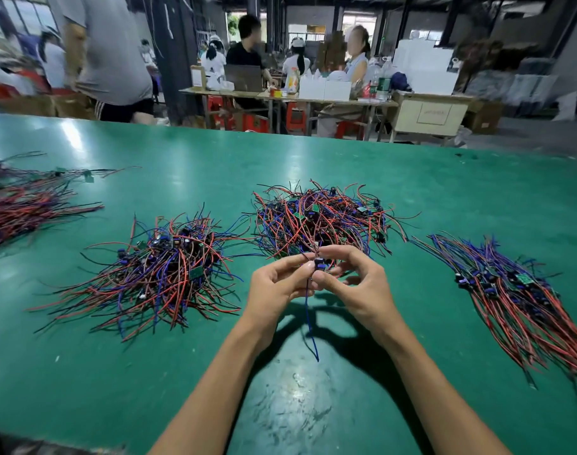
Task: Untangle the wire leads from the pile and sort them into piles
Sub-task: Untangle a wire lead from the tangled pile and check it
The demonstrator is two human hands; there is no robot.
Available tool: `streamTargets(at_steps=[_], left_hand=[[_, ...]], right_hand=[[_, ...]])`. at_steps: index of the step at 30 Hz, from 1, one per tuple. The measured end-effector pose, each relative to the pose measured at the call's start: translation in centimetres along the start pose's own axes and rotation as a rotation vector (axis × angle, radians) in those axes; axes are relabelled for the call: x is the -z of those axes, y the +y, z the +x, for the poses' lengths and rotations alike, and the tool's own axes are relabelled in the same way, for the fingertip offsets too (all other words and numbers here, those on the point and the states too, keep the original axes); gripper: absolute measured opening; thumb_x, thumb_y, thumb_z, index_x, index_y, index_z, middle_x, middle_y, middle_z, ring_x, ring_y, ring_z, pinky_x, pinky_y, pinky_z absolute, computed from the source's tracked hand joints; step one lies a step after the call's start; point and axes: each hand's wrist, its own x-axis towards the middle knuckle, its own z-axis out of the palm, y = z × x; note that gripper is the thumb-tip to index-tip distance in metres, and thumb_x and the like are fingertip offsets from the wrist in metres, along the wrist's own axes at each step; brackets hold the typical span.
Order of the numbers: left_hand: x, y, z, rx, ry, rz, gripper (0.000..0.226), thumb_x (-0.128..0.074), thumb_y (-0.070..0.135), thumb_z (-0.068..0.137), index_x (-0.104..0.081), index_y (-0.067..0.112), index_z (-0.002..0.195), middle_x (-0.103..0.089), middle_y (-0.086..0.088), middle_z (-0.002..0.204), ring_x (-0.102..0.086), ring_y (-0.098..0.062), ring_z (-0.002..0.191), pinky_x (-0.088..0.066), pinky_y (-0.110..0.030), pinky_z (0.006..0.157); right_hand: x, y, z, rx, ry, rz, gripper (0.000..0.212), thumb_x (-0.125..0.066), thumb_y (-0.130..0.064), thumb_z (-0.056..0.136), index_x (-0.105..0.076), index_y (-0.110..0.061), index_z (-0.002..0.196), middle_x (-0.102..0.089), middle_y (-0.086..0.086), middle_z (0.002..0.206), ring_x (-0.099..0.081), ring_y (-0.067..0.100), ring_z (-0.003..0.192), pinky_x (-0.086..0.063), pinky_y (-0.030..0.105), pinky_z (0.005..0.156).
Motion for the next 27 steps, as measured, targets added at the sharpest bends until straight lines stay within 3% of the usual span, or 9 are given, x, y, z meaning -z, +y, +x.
streamTargets(at_steps=[5,7,11,14,17,20,22,24,27], left_hand=[[0.0,0.0,-0.2,-0.042,0.035,0.029,0.015,-0.069,0.008,0.092,-0.075,0.011,0.106,-0.077,-0.012,0.093,-0.073,-0.021,0.071,-0.059,-0.026,0.072],[0.4,0.2,-0.3,-0.053,0.067,0.001,0.017,-0.070,0.007,0.091,-0.074,0.012,0.107,-0.077,-0.010,0.092,-0.073,-0.021,0.070,-0.059,-0.026,0.071],[1.3,0.4,-0.8,-0.028,0.106,0.039,0.018,-0.072,0.005,0.089,-0.070,0.011,0.106,-0.076,-0.009,0.082,-0.070,-0.020,0.062,-0.057,-0.027,0.065],[1.7,1.2,-1.0,-0.077,0.153,0.051,0.015,-0.072,0.006,0.089,-0.068,0.008,0.103,-0.076,-0.016,0.088,-0.068,-0.021,0.061,-0.059,-0.031,0.064],[3.0,3.9,-0.1,-0.218,0.207,0.117,0.011,-0.071,0.004,0.090,-0.068,0.008,0.099,-0.076,-0.015,0.090,-0.072,-0.018,0.069,-0.058,-0.027,0.061],[6.1,7.5,1.4,-0.326,0.355,0.334,0.008,-0.072,0.005,0.090,-0.069,0.011,0.094,-0.076,-0.006,0.078,-0.069,-0.013,0.063,-0.059,-0.030,0.063],[8.6,9.3,2.2,-0.326,0.487,0.654,0.007,-0.074,0.011,0.087,-0.071,0.017,0.090,-0.075,-0.006,0.080,-0.068,-0.014,0.068,-0.057,-0.030,0.073],[10.9,10.1,2.6,-0.198,0.560,1.038,0.008,-0.073,0.015,0.086,-0.076,0.014,0.094,-0.076,-0.012,0.093,-0.070,-0.021,0.084,-0.055,-0.031,0.085],[12.5,9.8,2.2,0.060,0.561,1.332,0.026,-0.068,0.012,0.088,-0.075,0.011,0.113,-0.065,-0.023,0.121,-0.056,-0.036,0.118,-0.046,-0.042,0.104]], right_hand=[[-0.4,-0.3,-0.3,-0.027,0.059,0.046,0.027,-0.073,-0.043,0.088,-0.073,-0.024,0.107,-0.076,-0.004,0.103,-0.067,0.016,0.088,-0.049,0.031,0.076],[-0.1,-0.6,0.0,-0.074,0.119,0.107,0.030,-0.064,-0.045,0.094,-0.073,-0.018,0.105,-0.077,-0.001,0.099,-0.065,0.006,0.081,-0.046,0.019,0.073],[-0.1,-0.7,0.0,-0.083,0.066,0.071,0.017,-0.063,-0.025,0.100,-0.076,-0.014,0.103,-0.077,0.003,0.092,-0.061,-0.002,0.072,-0.043,0.008,0.066],[-0.7,-0.6,-0.4,-0.062,0.035,-0.060,0.018,-0.060,-0.024,0.102,-0.077,-0.021,0.099,-0.077,-0.002,0.087,-0.064,-0.003,0.075,-0.046,0.014,0.070],[0.0,0.0,-0.3,-0.019,0.119,-0.366,0.017,-0.060,-0.032,0.101,-0.076,-0.027,0.097,-0.074,-0.011,0.088,-0.065,0.004,0.085,-0.050,0.026,0.080],[0.5,0.7,-0.3,0.020,0.154,-0.719,0.014,-0.063,-0.037,0.096,-0.073,-0.028,0.103,-0.070,-0.011,0.098,-0.058,0.013,0.094,-0.049,0.035,0.086],[0.3,1.0,-0.4,-0.039,0.111,-0.889,0.025,-0.065,-0.045,0.093,-0.071,-0.029,0.111,-0.068,-0.006,0.107,-0.055,0.018,0.104,-0.046,0.036,0.091],[0.2,1.3,-0.3,-0.120,0.093,-0.972,0.033,-0.064,-0.050,0.092,-0.070,-0.029,0.116,-0.065,-0.002,0.111,-0.054,0.021,0.110,-0.043,0.037,0.093],[0.4,1.1,-0.1,-0.129,0.137,-0.954,0.022,-0.063,-0.044,0.095,-0.072,-0.031,0.109,-0.063,-0.002,0.103,-0.056,0.022,0.104,-0.046,0.036,0.088]])
